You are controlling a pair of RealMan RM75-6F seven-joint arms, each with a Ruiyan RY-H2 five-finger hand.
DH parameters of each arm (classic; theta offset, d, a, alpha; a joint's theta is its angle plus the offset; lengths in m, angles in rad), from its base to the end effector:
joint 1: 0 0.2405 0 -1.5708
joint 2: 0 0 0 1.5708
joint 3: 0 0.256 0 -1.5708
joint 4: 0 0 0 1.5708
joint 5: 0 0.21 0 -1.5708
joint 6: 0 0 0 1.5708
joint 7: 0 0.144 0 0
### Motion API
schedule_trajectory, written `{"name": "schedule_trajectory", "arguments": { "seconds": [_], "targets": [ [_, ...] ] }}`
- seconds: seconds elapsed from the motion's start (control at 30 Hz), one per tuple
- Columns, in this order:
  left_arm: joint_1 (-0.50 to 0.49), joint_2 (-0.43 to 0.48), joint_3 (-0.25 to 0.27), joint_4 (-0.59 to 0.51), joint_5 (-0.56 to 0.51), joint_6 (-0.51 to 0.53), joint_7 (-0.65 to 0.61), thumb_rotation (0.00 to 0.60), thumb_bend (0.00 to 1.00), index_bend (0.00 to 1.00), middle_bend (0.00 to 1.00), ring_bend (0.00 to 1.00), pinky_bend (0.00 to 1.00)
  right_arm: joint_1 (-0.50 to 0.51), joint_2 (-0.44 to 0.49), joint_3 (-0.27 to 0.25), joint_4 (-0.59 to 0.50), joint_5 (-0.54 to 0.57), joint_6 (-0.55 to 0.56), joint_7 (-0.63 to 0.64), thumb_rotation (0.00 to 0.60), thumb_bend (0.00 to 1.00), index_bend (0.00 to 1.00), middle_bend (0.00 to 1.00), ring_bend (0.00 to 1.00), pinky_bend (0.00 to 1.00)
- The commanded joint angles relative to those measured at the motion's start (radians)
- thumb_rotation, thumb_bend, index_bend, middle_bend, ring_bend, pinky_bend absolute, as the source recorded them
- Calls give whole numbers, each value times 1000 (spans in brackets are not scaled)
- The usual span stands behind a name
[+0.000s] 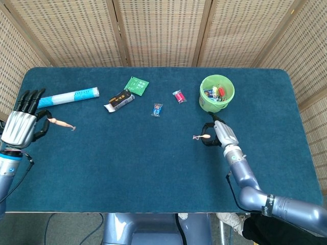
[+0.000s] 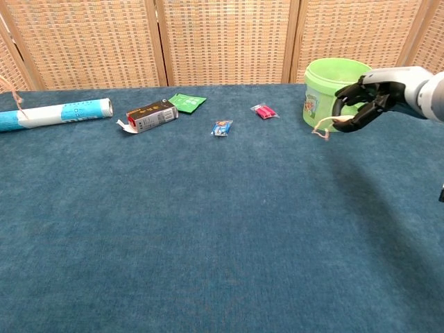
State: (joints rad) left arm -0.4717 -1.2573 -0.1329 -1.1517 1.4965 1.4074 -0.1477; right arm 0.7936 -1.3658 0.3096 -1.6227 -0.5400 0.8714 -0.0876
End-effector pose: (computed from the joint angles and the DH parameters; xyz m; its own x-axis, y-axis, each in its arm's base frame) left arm -0.2809 0.3320 0.1726 0.4892 -0.2254 0.8425 0.8027 -0.2613 -0.5360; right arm -0.1639 -0.3770 0.0391 -0.1407 -0.3734 0.9169 -0.9861 0.1351 -0.0964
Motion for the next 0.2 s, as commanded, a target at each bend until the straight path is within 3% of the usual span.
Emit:
{"name": "schedule_trajectory", "arguments": {
  "seconds": [0.03,0.2],
  "targets": [
    [4,15,-12,29,-23,-15,-13,600,573,783,0,0,0,-14,14,-5,16,-4,-10,14,600,733,749,73,0,0],
    [7,15,-18,56,-42,-35,-42,600,573,783,0,0,0,-39,38,-11,36,-16,-35,46,600,734,749,73,0,0]
  ]
}}
